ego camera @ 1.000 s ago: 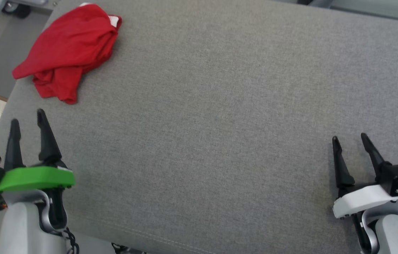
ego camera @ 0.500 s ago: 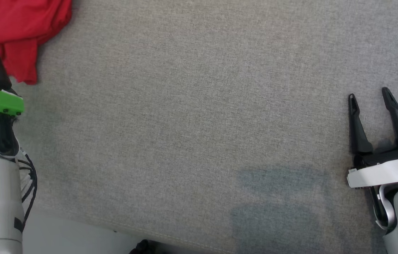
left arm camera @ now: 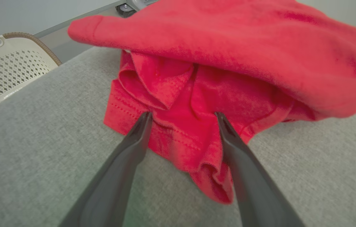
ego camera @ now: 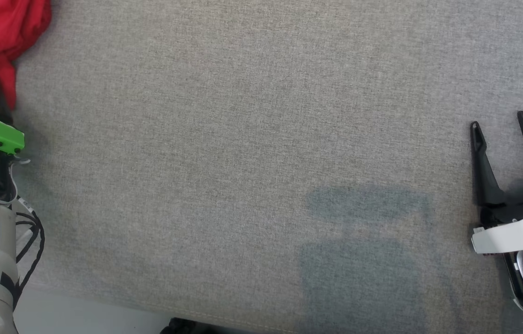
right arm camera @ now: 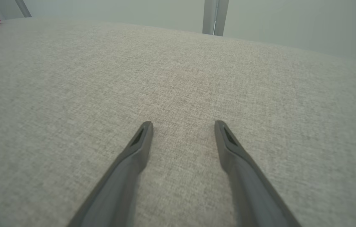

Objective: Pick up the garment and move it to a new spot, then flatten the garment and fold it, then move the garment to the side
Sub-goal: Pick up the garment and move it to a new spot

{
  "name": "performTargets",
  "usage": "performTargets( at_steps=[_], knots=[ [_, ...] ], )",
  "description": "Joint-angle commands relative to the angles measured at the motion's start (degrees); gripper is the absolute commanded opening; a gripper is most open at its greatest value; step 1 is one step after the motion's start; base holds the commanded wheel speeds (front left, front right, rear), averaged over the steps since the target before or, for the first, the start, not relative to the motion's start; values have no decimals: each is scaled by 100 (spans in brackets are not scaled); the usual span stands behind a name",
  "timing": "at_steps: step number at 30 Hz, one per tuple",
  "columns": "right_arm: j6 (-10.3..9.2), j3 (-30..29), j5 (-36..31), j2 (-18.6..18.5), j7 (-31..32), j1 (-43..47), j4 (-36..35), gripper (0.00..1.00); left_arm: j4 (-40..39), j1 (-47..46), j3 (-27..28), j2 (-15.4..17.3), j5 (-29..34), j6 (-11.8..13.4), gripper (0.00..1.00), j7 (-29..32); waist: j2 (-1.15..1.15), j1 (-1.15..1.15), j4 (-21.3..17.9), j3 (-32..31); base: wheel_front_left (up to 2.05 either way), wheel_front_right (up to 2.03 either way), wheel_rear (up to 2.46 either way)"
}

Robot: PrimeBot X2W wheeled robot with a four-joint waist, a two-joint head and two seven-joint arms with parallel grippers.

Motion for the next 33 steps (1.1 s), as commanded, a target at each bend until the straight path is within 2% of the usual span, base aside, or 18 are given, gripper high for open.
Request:
performTargets(
  at_steps=[1,4,5,12,22,28,33],
  knots=[
    [-26,-89,-22,-32,182,344,275,100,49,-103,-59,-7,-10,-12,100,45,0,0,-24,-29,0,0,0],
    [-24,-144,7,-10,231,432,122,100,205,-75,-210,-24,-119,-13,4,43,0,0,-29,-90,0,0,0],
    [-24,-151,17,0,242,463,93,100,240,-63,-256,-30,-151,-13,0,31,0,0,-26,-118,0,0,0],
    [-18,-79,64,98,208,457,54,100,139,33,-590,69,-323,-13,0,-225,0,0,-1,-358,0,0,0],
    [-15,189,171,403,-159,273,643,100,-885,301,-1419,78,-348,-13,0,-649,0,0,-106,-989,0,0,0],
    [-16,376,248,645,-452,186,1195,100,-1872,620,-2054,-57,-313,-13,0,-711,0,0,-376,-1522,0,0,0],
    [-16,481,362,826,-627,257,1647,100,-3127,983,-2694,-290,-408,-13,0,-611,0,0,-736,-2018,0,0,0]
  ],
)
